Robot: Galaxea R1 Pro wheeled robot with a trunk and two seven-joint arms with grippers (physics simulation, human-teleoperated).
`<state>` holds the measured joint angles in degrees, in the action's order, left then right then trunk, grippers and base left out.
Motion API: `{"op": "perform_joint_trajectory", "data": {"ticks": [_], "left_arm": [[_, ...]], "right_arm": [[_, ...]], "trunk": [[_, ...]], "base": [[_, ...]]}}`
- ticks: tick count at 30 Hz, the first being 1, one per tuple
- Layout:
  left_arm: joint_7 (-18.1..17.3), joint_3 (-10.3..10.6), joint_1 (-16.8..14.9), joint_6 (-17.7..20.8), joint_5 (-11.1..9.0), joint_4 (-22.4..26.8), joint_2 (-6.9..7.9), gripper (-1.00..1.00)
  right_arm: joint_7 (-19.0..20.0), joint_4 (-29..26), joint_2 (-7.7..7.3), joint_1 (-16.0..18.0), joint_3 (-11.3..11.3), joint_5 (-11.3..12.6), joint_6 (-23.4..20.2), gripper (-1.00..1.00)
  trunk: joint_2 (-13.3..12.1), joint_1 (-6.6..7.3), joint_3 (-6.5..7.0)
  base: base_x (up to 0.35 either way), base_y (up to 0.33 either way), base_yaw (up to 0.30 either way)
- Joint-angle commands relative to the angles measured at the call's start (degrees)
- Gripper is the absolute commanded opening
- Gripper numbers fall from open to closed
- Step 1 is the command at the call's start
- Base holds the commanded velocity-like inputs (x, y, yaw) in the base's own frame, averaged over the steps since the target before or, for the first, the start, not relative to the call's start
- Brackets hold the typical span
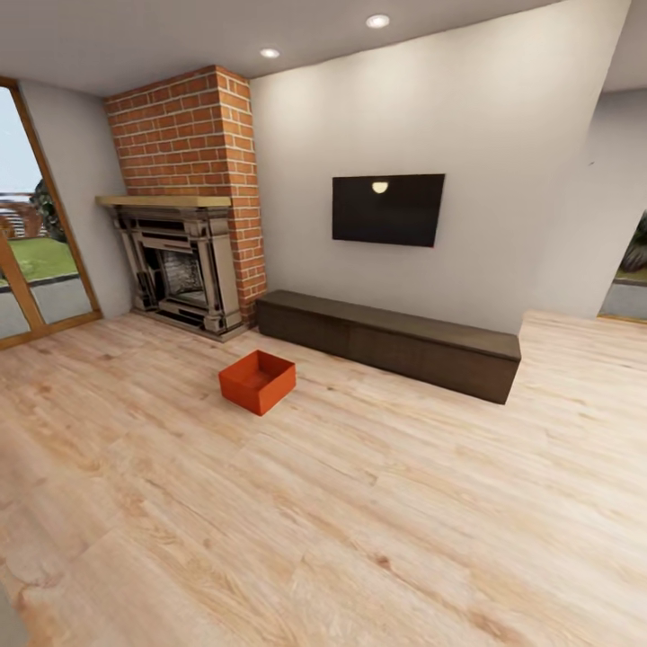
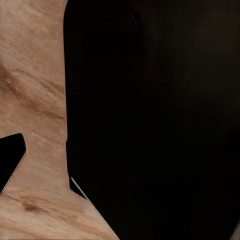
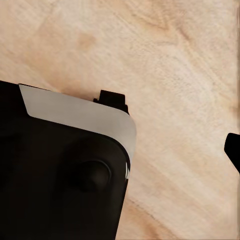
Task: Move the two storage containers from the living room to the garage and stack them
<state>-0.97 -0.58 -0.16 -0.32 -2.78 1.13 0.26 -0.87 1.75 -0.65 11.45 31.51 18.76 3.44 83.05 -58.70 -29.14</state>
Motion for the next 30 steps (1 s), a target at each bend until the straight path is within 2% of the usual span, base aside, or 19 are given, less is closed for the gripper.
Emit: {"op": "perform_joint_trajectory", "data": {"ticks": [1, 30], "left_arm": [[-0.11, -0.03, -0.02, -0.03, -0.29, 0.01, 0.01, 1.00], [-0.11, -0.03, -0.02, -0.03, -0.28, 0.01, 0.01, 1.00]], "right_arm": [[-0.01, 0.18, 0.04, 0.06, 0.48, 0.49, 0.34, 1.00], [-0.01, 0.18, 0.04, 0.06, 0.48, 0.49, 0.34, 1.00]], "trunk": [[0.02, -0.03, -0.05], [0.02, -0.03, -0.05]], "base": [[0.322, 0.000, 0.000], [0.322, 0.000, 0.000]]}}
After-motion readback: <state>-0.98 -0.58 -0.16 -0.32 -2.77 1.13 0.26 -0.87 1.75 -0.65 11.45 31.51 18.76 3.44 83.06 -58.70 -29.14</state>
